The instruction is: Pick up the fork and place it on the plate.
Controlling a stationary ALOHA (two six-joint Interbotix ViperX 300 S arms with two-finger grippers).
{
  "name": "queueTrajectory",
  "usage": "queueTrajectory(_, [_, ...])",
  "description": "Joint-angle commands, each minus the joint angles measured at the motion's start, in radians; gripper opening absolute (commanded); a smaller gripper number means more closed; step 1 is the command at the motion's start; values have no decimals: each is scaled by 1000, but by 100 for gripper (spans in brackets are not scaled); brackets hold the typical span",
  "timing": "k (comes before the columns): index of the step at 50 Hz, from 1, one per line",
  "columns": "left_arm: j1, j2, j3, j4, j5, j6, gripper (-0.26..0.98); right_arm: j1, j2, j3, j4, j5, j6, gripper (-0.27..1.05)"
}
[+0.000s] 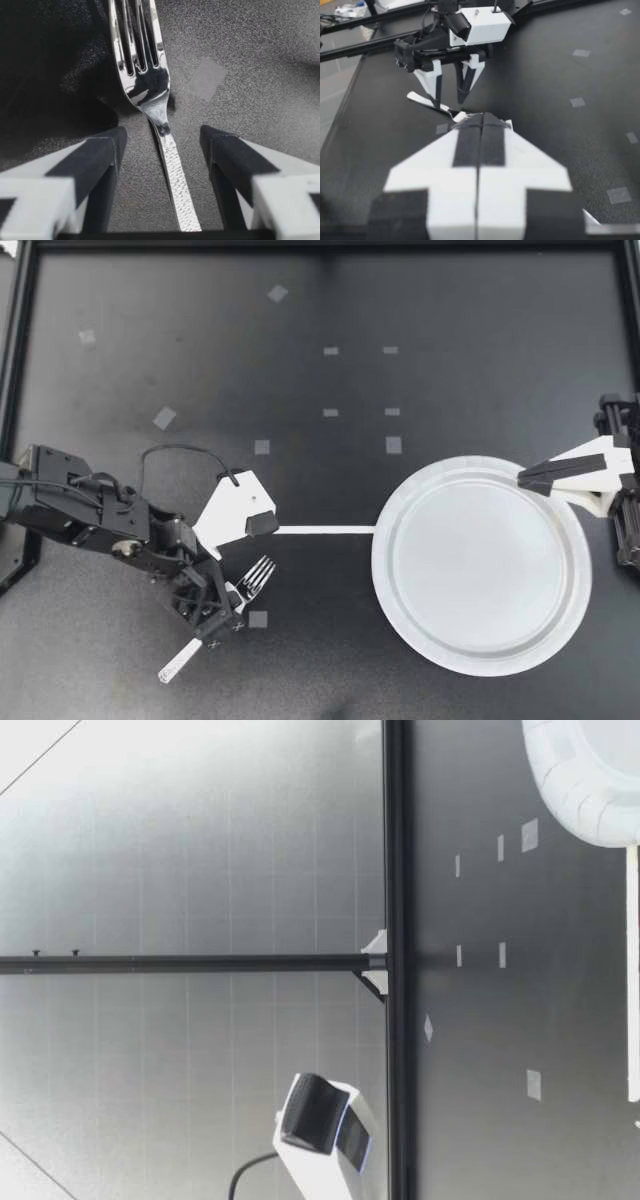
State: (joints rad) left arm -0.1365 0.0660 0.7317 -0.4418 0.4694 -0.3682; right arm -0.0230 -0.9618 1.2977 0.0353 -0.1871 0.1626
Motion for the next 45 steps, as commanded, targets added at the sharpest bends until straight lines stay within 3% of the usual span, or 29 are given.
queueTrajectory(1, [-11,-11,-20,-5,2,-18,58,-5,2,-5,2,-11,2,-6])
queueTrajectory(32, [-31,32,-26,-5,-2,-35,56,-5,-28,6,2,-25,3,-6])
queueTrajectory(45, [-43,78,-35,-5,2,-37,31,-5,-43,8,2,-25,2,-6])
